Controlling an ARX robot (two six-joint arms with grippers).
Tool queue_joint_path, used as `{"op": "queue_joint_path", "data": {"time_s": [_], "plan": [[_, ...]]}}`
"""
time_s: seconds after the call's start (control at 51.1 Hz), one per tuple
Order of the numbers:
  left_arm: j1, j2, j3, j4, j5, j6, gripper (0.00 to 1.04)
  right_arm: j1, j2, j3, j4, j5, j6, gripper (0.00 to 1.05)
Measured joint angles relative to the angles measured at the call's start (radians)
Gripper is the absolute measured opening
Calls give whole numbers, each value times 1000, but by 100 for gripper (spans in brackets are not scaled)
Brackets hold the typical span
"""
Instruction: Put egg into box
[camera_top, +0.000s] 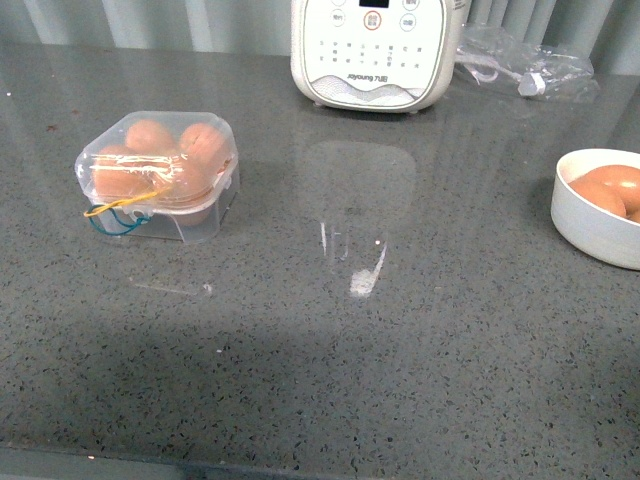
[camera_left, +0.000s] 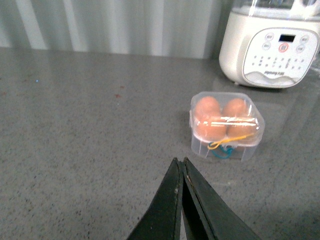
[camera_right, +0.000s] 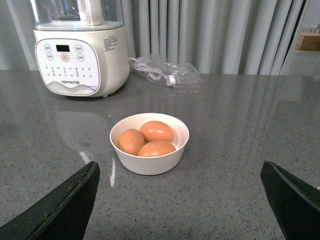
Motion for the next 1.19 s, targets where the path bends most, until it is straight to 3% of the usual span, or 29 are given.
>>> {"op": "queue_joint_path", "data": {"time_s": [0.059, 0.157, 0.568, 0.686, 1.019, 1.195], "plan": [[0, -21, 0, -4, 2, 0, 4, 0, 0, 0, 0, 0, 0, 97], [0, -161, 0, -169, 0, 0, 4, 0, 0, 0, 0, 0, 0, 97], [0, -191, 0, -177, 0, 0, 6, 0, 0, 0, 0, 0, 0, 97], [0, -191, 0, -177, 0, 0, 24, 0, 0, 0, 0, 0, 0, 97], [0, -191, 0, -177, 0, 0, 98, 0, 0, 0, 0, 0, 0, 97], [0, -191, 0, -177, 0, 0, 98, 0, 0, 0, 0, 0, 0, 97]]}}
